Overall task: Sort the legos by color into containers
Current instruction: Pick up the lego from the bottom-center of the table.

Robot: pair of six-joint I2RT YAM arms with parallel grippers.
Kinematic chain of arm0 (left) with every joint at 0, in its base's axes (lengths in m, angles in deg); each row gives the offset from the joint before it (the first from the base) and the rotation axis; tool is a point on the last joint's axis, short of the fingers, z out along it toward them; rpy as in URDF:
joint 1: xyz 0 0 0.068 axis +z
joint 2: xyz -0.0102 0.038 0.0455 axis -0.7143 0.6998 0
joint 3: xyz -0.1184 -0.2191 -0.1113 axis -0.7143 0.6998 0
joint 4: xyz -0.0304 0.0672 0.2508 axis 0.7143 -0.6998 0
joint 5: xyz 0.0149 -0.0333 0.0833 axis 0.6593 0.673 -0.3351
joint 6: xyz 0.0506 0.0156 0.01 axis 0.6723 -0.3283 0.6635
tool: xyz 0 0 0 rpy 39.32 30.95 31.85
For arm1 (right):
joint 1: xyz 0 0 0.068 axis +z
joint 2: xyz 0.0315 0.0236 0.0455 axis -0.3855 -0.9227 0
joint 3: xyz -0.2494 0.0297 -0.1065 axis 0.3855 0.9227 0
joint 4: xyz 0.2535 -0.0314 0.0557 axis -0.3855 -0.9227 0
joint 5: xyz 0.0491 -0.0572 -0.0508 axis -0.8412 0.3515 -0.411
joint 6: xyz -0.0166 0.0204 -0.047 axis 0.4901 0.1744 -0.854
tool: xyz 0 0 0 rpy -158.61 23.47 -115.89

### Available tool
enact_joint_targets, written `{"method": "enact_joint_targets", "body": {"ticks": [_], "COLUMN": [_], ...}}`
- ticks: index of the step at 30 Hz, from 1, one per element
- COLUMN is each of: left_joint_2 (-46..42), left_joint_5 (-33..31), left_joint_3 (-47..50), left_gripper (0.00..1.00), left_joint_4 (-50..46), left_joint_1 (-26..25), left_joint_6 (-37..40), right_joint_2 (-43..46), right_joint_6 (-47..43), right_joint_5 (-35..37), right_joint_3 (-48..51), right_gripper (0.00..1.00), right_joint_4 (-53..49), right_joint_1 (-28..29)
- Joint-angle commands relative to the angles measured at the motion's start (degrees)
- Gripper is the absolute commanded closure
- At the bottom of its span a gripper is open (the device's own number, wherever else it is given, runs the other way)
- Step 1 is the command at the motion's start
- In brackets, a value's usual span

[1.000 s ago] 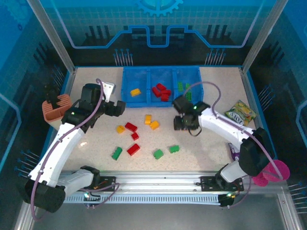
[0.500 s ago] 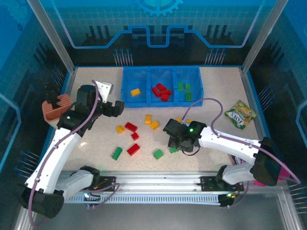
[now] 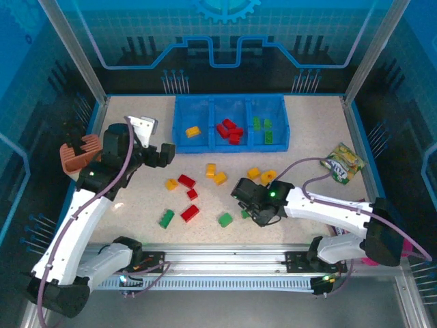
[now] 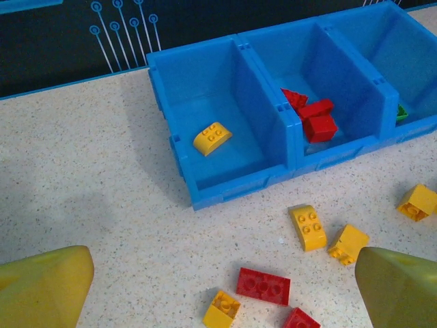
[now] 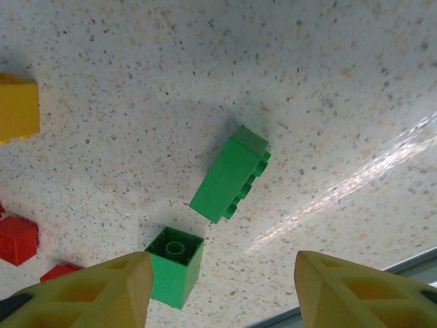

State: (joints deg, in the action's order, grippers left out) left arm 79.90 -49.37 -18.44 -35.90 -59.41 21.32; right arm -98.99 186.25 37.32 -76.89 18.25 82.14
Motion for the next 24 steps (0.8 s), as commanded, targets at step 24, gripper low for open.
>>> {"method": "enact_joint_targets", "body": {"ticks": [24], "left_joint_2": [0.04], "left_joint_5": [-0.46], "left_joint_3": [1.61], "left_gripper": [0.01], "left_joint_4": [1.69], "left_joint_1": [0.51], "left_joint_6": [0.48], "right_joint_2": [-7.39], "right_joint_6": [9.55], "right_joint_5": [-6.02], "right_joint_3": [7.50], "right_gripper": [0.41], "right_joint_4": [12.42], "right_joint_1": [-4.13]}}
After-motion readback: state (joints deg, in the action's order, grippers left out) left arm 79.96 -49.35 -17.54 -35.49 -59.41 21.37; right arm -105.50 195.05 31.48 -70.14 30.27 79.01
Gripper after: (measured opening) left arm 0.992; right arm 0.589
